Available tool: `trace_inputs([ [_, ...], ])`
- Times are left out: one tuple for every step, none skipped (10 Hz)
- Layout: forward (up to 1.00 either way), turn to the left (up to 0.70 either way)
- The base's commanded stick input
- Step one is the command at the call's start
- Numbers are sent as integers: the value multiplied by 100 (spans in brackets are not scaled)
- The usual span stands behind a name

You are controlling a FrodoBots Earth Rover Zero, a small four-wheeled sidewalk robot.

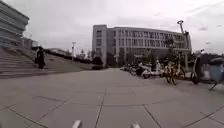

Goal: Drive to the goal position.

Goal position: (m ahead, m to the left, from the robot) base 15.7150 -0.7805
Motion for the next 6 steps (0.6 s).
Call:
trace_inputs([
  [100, 0],
  [100, 0],
  [100, 0],
  [100, 0],
  [100, 0],
  [100, 0],
])
